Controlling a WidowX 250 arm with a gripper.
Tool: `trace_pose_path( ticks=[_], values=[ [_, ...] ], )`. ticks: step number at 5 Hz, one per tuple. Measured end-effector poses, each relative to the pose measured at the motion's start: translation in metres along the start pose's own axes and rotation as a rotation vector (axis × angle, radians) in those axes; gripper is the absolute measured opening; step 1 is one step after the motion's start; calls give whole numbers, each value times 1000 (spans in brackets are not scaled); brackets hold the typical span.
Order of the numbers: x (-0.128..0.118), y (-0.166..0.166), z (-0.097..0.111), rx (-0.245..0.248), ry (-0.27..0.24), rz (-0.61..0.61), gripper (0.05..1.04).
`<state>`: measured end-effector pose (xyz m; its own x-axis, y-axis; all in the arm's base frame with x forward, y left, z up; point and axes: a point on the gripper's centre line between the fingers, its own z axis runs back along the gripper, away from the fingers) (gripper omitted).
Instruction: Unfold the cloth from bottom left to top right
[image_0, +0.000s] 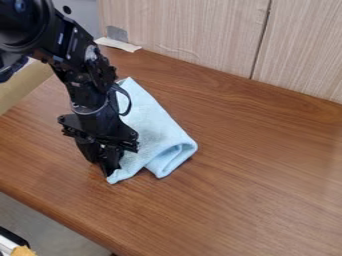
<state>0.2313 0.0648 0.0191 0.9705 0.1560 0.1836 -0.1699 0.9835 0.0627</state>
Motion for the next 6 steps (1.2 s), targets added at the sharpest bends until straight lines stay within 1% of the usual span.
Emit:
trace_pose_path(
  ticks=[1,2,3,4,5,6],
  values=[
    [1,1,2,-2,-1,-2,323],
    [0,9,7,-9,14,4,200],
    [8,7,23,-34,-11,12,124],
    [22,1,35,-62,-13,-1,97],
    [46,-15,51,-91,-63,-39,96],
    [77,-37,64,-145,-115,-66,95]
  ],
)
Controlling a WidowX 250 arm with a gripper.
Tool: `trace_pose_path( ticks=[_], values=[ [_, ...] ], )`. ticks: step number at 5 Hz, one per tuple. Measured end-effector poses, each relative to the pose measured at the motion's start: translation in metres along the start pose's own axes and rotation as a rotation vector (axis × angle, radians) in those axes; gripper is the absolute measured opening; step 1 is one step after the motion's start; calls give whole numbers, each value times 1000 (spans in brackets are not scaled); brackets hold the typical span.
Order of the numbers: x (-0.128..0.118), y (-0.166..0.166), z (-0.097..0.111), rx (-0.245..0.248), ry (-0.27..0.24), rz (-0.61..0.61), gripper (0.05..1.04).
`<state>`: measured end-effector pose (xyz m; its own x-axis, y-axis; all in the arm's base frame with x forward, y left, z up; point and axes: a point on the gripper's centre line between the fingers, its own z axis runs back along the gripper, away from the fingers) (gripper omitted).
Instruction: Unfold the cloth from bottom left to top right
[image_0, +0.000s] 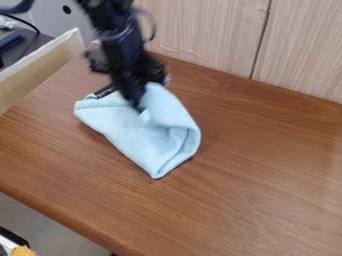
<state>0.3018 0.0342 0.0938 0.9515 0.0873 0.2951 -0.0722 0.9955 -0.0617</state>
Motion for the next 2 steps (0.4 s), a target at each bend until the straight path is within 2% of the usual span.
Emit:
trace_pose_path(
  ticks=[1,2],
  values=[
    [26,-20,-9,-35,-12,-23,95],
    [43,-38,-20,-59,-3,-38,95]
  ],
)
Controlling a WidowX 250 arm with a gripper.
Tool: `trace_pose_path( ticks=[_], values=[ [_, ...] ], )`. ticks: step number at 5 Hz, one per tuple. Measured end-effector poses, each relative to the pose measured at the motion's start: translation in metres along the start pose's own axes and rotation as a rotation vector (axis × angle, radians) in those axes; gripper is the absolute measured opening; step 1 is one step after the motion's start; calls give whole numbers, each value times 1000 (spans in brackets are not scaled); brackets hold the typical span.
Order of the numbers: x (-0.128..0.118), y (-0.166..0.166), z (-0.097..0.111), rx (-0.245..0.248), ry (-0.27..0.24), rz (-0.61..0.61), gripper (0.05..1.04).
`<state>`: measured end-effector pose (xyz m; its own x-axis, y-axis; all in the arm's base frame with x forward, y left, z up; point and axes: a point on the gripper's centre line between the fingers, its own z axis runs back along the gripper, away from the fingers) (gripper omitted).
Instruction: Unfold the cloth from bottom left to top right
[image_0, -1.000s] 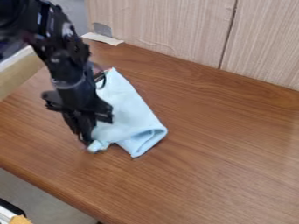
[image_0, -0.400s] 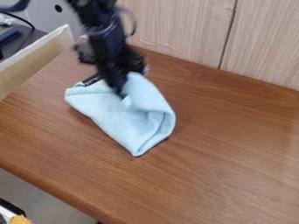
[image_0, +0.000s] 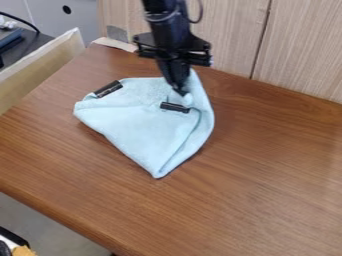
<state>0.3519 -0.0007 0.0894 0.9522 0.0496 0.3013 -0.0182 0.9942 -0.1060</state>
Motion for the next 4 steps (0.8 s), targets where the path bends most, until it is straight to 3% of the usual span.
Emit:
trace_pose_path(
  ticks=[2,3,4],
  values=[
    [14,-26,-40,13,34,-45,115],
    [17,-39,-52,6,40,-80,206],
    [20,-43,-52,7,35,-112,449]
  ],
)
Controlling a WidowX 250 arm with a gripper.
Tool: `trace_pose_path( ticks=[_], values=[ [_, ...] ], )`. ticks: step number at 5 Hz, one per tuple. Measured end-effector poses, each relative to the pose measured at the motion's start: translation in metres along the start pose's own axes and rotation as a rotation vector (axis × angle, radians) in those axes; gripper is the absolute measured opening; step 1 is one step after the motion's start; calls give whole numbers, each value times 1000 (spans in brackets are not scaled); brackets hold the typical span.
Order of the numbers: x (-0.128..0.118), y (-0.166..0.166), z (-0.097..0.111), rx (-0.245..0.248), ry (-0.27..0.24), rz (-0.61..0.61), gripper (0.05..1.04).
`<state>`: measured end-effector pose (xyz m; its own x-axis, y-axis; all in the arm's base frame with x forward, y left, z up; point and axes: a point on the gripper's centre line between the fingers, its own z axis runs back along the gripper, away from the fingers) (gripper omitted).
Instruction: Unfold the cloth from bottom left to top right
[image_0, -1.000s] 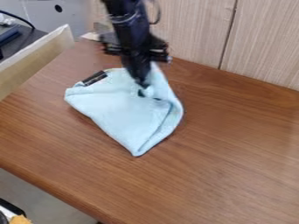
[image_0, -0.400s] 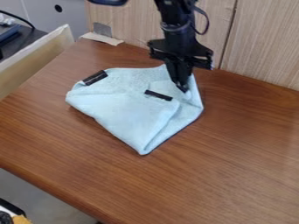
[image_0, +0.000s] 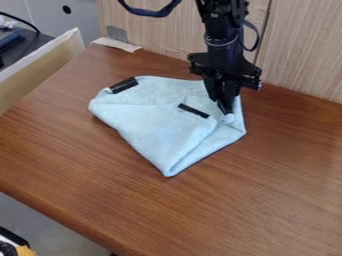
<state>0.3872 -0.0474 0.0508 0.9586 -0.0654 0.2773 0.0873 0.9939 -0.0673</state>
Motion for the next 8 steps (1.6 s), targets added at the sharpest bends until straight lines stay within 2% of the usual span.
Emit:
trace_pose_path(
  ticks=[1,2,3,4,5,6,7,8],
  values=[
    [0,0,0,0,-3,-6,764],
    [-8,2,-5,11,16,-31,994],
    [-17,6,-9,21,34,-50,1004],
    [-16,9,2,28,12,-72,1000],
    [-18,11,7,28,18,-96,1000],
    [-18,16,19,40,21,-123,1000],
    [-18,22,42,61,16,-162,1001],
    [-36,36,61,99,37,-157,1001]
  ],
)
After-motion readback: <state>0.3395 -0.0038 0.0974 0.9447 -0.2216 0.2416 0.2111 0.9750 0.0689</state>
